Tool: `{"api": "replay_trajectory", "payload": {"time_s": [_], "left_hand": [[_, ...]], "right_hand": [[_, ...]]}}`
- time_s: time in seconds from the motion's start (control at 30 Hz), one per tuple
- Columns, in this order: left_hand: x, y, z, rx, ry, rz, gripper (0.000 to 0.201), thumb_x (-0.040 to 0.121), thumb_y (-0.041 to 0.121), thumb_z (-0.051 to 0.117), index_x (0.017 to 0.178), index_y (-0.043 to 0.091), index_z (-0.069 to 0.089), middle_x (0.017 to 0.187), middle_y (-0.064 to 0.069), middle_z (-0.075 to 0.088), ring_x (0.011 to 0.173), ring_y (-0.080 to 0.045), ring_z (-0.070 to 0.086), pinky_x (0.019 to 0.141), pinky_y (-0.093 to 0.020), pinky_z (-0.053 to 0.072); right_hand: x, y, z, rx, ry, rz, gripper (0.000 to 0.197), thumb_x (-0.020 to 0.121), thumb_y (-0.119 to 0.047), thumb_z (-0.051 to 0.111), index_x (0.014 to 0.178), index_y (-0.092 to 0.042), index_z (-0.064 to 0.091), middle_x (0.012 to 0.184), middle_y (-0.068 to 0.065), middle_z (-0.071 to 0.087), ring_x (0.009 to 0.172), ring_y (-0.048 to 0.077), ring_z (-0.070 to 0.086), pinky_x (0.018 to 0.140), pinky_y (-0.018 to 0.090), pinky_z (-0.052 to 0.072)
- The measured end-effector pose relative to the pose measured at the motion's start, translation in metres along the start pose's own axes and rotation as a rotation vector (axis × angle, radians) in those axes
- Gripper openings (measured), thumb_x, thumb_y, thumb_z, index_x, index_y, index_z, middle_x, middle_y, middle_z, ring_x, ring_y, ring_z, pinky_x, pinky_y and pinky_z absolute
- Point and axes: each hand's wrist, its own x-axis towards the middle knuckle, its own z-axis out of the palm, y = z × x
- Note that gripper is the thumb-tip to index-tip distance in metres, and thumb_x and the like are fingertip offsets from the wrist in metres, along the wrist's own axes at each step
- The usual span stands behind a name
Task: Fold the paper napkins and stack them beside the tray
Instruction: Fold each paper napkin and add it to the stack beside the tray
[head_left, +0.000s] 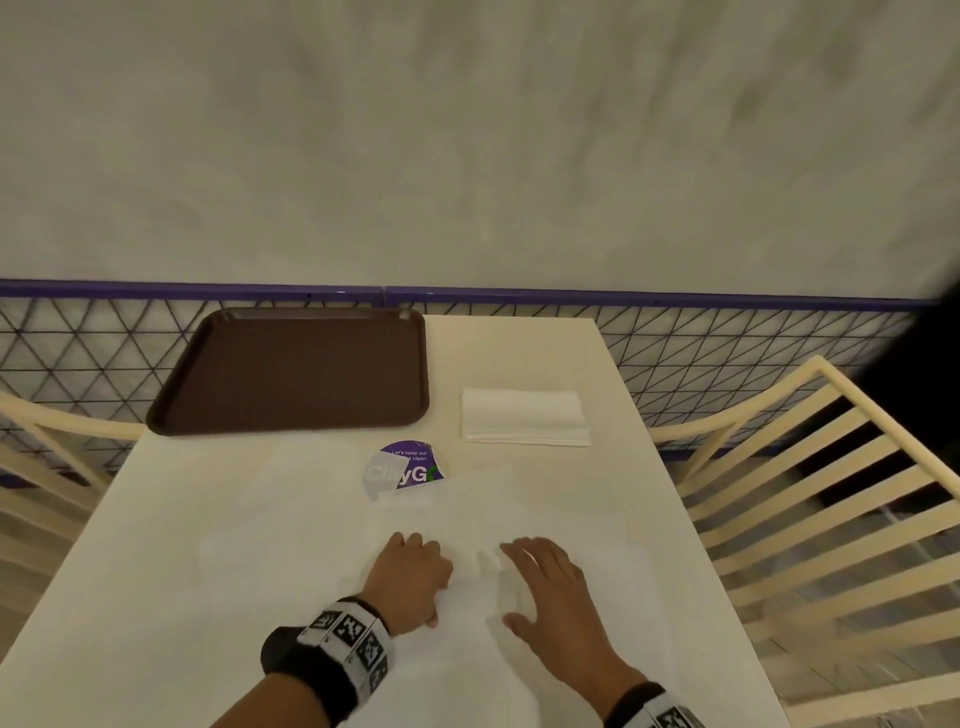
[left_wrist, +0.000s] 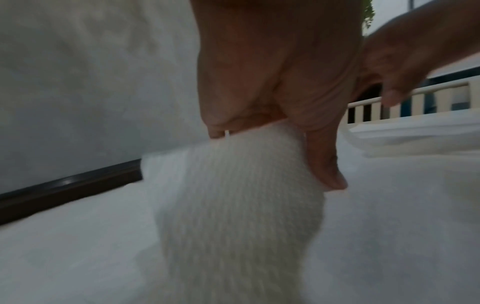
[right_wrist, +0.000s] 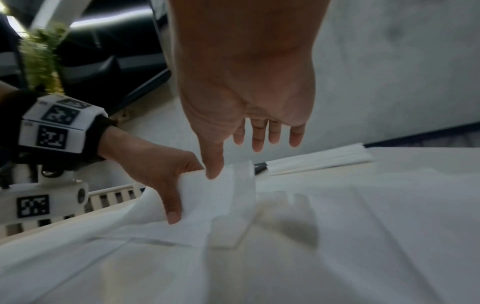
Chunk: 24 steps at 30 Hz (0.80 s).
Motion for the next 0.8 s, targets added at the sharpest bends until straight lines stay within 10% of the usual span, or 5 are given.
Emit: {"api": "replay_trajectory", "payload": {"time_s": [0.17,0.3,0.4,0.53,0.8], "left_hand": [[-0.019,0.002,-0.009,-0.171,0.105,0.034,0.045,0.042,0.055,0.079,0.064,0.029,0.05,0.056,0.018,0.06,0.052,0.001,0.055,0.054,-0.007,0.009],[-0.012,-0.023,-0.023,-0.411,0.178,-0.125,0.039,0.077,0.041,0.065,0.115,0.038,0.054,0.106,0.014,0.064,0.102,-0.011,0.058,0.083,-0.026,0.041],[0.012,-0.043,-0.046,-0.89,0.366,-0.193,0.017,0.072,0.021,0.078,0.082,0.028,0.065,0.072,0.023,0.064,0.072,0.005,0.057,0.071,-0.024,0.045],[0.066,-0.054,-0.092,-1.409,0.564,-0.305,0.023,0.074,-0.012,0.066,0.074,0.011,0.064,0.07,-0.004,0.068,0.061,-0.013,0.057,0.056,-0.019,0.047],[0.175,-0.054,-0.12,-1.324,0.658,-0.531,0.03,0.068,0.012,0.082,0.079,0.013,0.054,0.068,0.003,0.055,0.068,-0.015,0.052,0.058,-0.022,0.041]], "right_hand": [[0.04,-0.006,-0.005,0.032,-0.272,0.023,0.055,0.077,-0.038,0.069,0.128,-0.027,0.052,0.133,-0.006,0.051,0.125,0.014,0.042,0.104,0.028,0.026],[0.069,0.026,-0.027,0.409,-0.196,0.179,0.016,0.073,-0.022,0.076,0.087,-0.015,0.072,0.086,-0.001,0.066,0.078,0.009,0.06,0.065,0.018,0.04],[0.095,0.056,-0.061,0.65,-0.09,0.248,0.023,0.067,-0.01,0.08,0.057,-0.016,0.061,0.056,-0.009,0.054,0.052,0.002,0.047,0.051,0.02,0.035],[0.141,0.089,-0.103,0.86,0.111,0.307,0.011,0.069,-0.007,0.079,0.068,-0.01,0.068,0.063,-0.001,0.058,0.06,0.01,0.051,0.059,0.022,0.038],[0.225,0.142,-0.11,0.747,0.303,0.513,0.055,0.07,-0.015,0.079,0.046,-0.018,0.029,0.05,-0.001,0.028,0.051,0.015,0.027,0.05,0.023,0.029]]}}
